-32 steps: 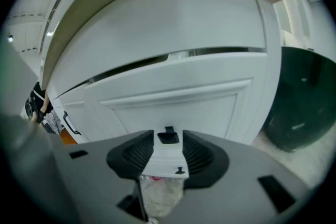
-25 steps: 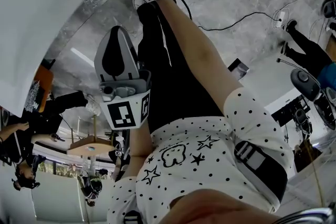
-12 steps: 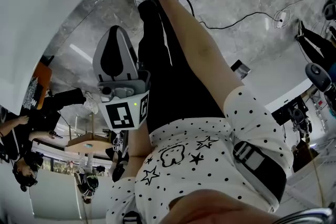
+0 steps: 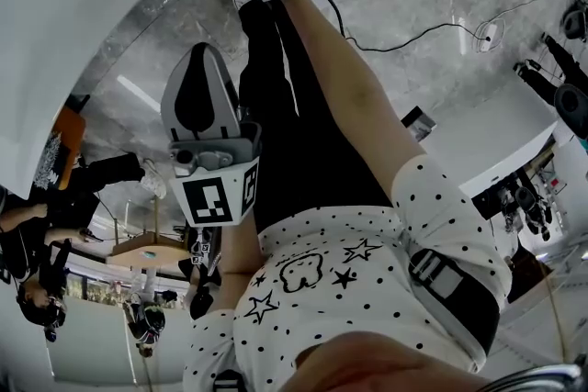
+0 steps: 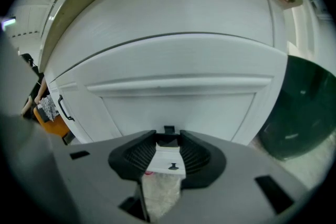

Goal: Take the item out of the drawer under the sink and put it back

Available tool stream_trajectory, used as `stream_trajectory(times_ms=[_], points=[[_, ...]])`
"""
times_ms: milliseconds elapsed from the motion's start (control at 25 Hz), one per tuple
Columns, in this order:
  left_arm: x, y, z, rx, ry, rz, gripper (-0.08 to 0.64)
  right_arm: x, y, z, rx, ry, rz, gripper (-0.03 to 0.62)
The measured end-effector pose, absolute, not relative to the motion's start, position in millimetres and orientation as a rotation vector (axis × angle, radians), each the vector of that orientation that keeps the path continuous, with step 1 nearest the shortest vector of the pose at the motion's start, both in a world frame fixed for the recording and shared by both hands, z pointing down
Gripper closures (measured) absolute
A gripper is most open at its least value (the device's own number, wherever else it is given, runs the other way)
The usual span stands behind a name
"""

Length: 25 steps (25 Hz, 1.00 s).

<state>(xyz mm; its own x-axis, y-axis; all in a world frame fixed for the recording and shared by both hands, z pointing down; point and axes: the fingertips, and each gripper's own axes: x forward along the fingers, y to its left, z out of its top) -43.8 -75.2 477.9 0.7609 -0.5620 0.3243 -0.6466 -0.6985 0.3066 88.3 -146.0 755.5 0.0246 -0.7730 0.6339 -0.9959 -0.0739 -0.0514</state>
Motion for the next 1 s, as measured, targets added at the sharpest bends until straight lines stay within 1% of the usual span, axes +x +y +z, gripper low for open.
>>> stream_trajectory(times_ms=[1000], points=[[-35.3,-67.0,473.3,2.576,-0.879,0.257,0.557,67.8,-57.8,762.8,1.919,-1.748,0.821,0.443]])
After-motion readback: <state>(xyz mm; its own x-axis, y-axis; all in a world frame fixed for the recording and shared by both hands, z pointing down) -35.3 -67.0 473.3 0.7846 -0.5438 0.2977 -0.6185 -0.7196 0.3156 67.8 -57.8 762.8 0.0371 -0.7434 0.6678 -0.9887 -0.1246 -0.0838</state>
